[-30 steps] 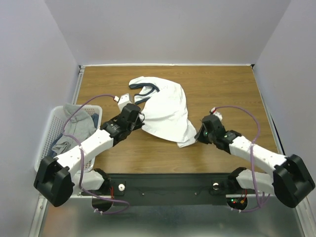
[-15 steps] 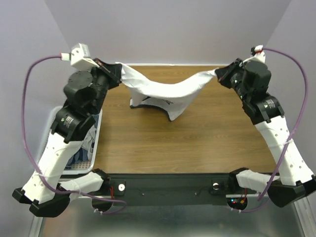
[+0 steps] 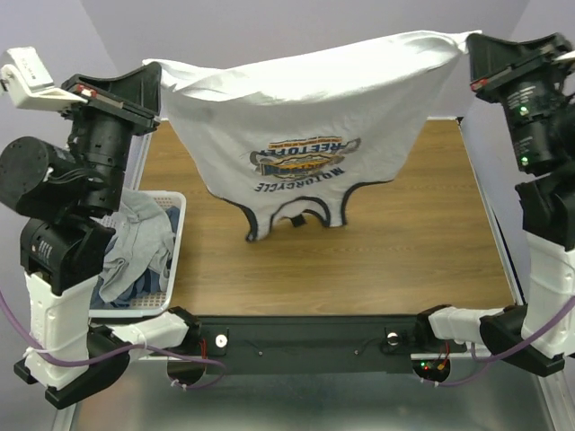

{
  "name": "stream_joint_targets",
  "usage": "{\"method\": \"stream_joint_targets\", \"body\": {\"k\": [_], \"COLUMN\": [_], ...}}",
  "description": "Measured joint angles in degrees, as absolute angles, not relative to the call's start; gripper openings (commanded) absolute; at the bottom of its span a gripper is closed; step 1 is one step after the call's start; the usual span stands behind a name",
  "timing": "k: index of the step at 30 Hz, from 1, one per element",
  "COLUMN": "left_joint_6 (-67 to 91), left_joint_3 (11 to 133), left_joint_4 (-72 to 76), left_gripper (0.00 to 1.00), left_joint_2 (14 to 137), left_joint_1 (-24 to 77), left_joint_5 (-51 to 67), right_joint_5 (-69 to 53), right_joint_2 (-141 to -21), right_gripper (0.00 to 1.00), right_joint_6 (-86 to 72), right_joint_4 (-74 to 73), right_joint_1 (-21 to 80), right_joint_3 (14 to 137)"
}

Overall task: Fold and stack the tank tops
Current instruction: Flatten the tank top out

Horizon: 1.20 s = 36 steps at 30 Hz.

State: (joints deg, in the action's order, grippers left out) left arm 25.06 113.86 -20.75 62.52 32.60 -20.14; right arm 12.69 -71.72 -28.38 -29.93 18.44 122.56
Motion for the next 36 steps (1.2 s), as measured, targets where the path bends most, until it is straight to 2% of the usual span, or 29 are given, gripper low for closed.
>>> {"method": "stream_joint_targets", "body": {"k": [4, 9, 13, 17, 19, 21, 23, 25, 32, 36], "left_joint_6": [24.84, 24.62, 23.59, 22.76, 23.07, 24.1, 26.0, 28.25, 32.45, 32.62], "left_joint_3": [114.74, 113.69, 112.9, 113.69, 118.76, 129.29, 140.44, 146.67, 139.02, 133.86], "left_joint_4": [-19.99, -16.97, -12.78, -8.03, -7.6, -7.97, -7.29, -6.48, -0.34, 2.59], "left_gripper": [0.0, 0.0, 0.0, 0.0, 0.0, 0.0, 0.0, 0.0, 0.0, 0.0], "left_joint_2": [62.37, 62.17, 65.67, 74.04, 81.28, 92.2, 103.63, 111.46, 114.13, 108.68], "left_joint_1": [32.62, 32.62, 32.4, 29.91, 26.72, 22.28, 18.33, 14.72, 6.98, 6.28], "left_joint_5": [-20.01, -20.49, -21.34, -19.97, -16.93, -12.64, -7.75, -2.15, 10.33, 13.61], "right_joint_5": [13.02, 13.19, 13.23, 12.95, 11.38, 9.85, 7.92, 6.57, 5.96, 6.04], "right_joint_2": [-72.01, -73.14, -79.02, -90.17, -98.72, -108.44, -115.35, -119.2, -115.77, -106.43], "right_gripper": [0.0, 0.0, 0.0, 0.0, 0.0, 0.0, 0.0, 0.0, 0.01, 0.0], "right_joint_6": [-27.31, -26.46, -25.47, -24.62, -24.73, -25.04, -25.76, -26.98, -28.16, -28.32], "right_joint_4": [-29.54, -28.99, -27.94, -26.79, -26.7, -26.87, -26.5, -25.69, -16.88, -12.23], "right_joint_1": [18.44, 18.44, 18.44, 18.24, 17.19, 15.59, 13.65, 11.55, 7.79, 7.86], "right_joint_3": [127.85, 128.4, 127.76, 129.67, 133.78, 141.1, 147.0, 149.18, 145.21, 137.97]}}
